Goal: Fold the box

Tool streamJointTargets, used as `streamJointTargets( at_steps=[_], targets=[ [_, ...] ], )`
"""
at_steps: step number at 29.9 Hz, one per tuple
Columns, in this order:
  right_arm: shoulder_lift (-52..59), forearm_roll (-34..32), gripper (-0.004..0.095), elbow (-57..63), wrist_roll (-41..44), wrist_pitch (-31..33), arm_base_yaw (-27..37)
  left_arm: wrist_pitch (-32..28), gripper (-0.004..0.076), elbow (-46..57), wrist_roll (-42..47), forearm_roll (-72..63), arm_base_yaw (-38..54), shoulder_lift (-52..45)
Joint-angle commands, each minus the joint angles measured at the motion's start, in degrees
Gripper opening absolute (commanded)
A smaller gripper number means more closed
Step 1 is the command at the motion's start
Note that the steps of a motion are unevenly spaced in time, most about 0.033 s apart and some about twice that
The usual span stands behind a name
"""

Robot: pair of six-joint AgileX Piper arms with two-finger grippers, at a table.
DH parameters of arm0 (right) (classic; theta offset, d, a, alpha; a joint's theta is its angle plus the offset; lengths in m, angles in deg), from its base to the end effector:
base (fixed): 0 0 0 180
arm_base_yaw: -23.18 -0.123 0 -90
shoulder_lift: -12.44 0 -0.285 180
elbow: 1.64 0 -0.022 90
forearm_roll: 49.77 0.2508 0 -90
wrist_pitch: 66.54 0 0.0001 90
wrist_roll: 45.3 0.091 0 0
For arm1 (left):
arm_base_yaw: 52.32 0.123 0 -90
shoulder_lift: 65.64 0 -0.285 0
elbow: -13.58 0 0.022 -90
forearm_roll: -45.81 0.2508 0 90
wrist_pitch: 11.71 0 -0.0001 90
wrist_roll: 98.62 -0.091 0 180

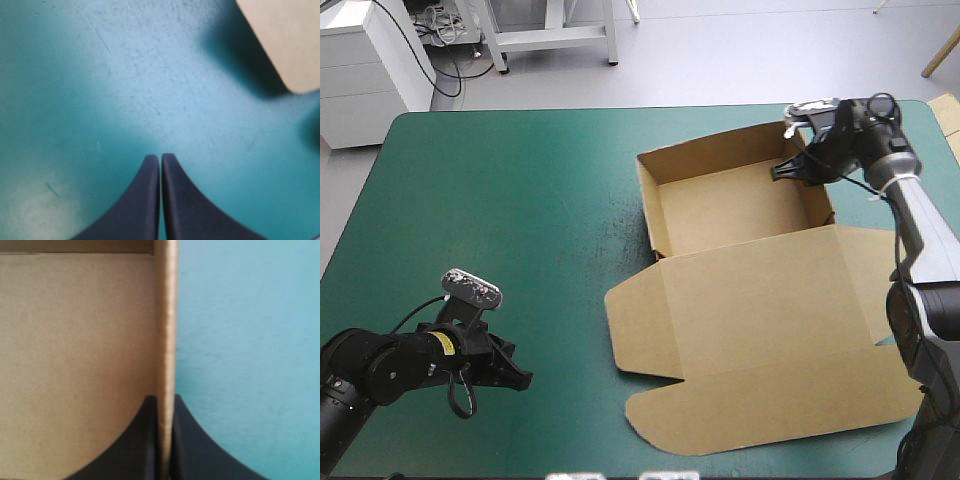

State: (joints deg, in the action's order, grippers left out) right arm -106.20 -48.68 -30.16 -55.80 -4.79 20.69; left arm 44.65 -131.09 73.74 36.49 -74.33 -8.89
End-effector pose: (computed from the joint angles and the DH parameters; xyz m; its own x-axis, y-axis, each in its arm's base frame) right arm 0.4298 0.0202 0.3143 -0.8588 -0.2109 -0.4670 -0.2033 0.9768 -0.0672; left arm 0.1277 -0.0649 0.2976 -0.7676 0.3559 -0.5330 0.4706 0.8776 -0.0918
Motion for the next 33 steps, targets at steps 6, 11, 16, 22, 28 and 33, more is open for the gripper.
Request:
streamJointTargets(
  at_steps=[6, 11, 16, 22, 28, 33],
  targets=[
    [4.4, 0.3, -0.0022, -4.1, -2.2, -5.2, 14.9, -2.2, -0.0008, -1.4, 0.5, -0.5, -0.4, -0.6],
    [3.1, 6.8, -0.0021, -4.1, -2.1, -6.7, 23.0, -2.2, -0.0008, -1.4, 0.3, -0.5, -0.4, -0.6],
    [0.2, 7.0, -0.0021, -4.1, -2.1, -4.9, 28.0, -2.0, -0.0008, -1.4, 0.5, -0.3, -0.4, -0.6],
    [-2.9, 7.0, -0.0014, -4.1, -1.7, -3.1, 30.3, -2.0, -0.0008, -1.4, 0.5, -0.3, -0.4, -0.6],
    [-3.5, 7.2, 0.0060, -4.1, -1.7, -4.0, 30.3, -2.0, -0.0008, -1.4, 0.5, -0.3, -0.4, -0.6],
    [-3.0, 6.7, 0.0362, -4.1, -1.7, -4.6, 30.3, -2.0, -0.0008, -1.4, 0.5, -0.3, -0.4, -0.6]
  ],
)
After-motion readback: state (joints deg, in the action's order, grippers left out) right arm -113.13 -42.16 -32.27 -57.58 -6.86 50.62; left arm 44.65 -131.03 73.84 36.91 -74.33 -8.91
